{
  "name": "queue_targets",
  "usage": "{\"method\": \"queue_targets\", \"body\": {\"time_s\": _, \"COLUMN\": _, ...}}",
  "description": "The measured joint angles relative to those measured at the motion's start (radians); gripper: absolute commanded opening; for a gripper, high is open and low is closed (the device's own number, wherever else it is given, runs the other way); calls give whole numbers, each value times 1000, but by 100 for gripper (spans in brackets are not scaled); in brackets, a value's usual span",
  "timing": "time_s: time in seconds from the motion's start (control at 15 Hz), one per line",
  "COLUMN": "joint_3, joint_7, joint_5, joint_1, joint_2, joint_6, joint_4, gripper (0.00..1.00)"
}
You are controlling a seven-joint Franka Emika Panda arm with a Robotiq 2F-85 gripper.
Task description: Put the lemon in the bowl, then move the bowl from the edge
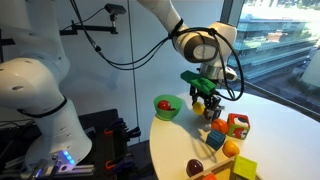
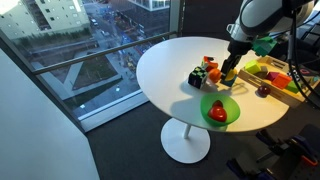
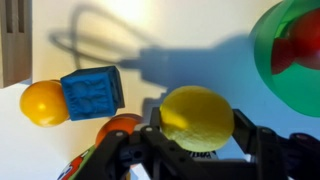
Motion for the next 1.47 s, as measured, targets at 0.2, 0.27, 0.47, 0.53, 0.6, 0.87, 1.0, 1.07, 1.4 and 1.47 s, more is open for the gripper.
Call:
{"method": "queue_targets", "body": {"time_s": 0.2, "joint_3": 28, "joint_7": -19, "joint_5": 27, "joint_1": 7, "joint_2": -6, "joint_6": 0, "joint_4": 0, "gripper": 45}}
{"method": "queue_targets", "body": {"time_s": 0.27, "joint_3": 35, "joint_7": -26, "joint_5": 34, "joint_1": 12, "joint_2": -8, "joint_6": 0, "joint_4": 0, "gripper": 45}}
{"method": "queue_targets", "body": {"time_s": 0.47, "joint_3": 61, "joint_7": -55, "joint_5": 55, "joint_1": 31, "joint_2": -22, "joint_6": -2, "joint_4": -4, "gripper": 45}}
{"method": "queue_targets", "body": {"time_s": 0.53, "joint_3": 69, "joint_7": -65, "joint_5": 62, "joint_1": 37, "joint_2": -28, "joint_6": -4, "joint_4": -6, "gripper": 45}}
{"method": "queue_targets", "body": {"time_s": 0.6, "joint_3": 75, "joint_7": -77, "joint_5": 69, "joint_1": 44, "joint_2": -34, "joint_6": -10, "joint_4": -9, "gripper": 45}}
{"method": "queue_targets", "body": {"time_s": 0.87, "joint_3": 93, "joint_7": -108, "joint_5": 78, "joint_1": 70, "joint_2": -67, "joint_6": -60, "joint_4": -23, "gripper": 45}}
{"method": "queue_targets", "body": {"time_s": 1.0, "joint_3": 95, "joint_7": -120, "joint_5": 78, "joint_1": 83, "joint_2": -85, "joint_6": -95, "joint_4": -31, "gripper": 45}}
{"method": "queue_targets", "body": {"time_s": 1.07, "joint_3": 95, "joint_7": -122, "joint_5": 78, "joint_1": 88, "joint_2": -93, "joint_6": -115, "joint_4": -35, "gripper": 45}}
{"method": "queue_targets", "body": {"time_s": 1.4, "joint_3": 96, "joint_7": -142, "joint_5": 78, "joint_1": 113, "joint_2": -120, "joint_6": -152, "joint_4": -64, "gripper": 45}}
{"method": "queue_targets", "body": {"time_s": 1.47, "joint_3": 96, "joint_7": -145, "joint_5": 78, "joint_1": 119, "joint_2": -122, "joint_6": -152, "joint_4": -73, "gripper": 45}}
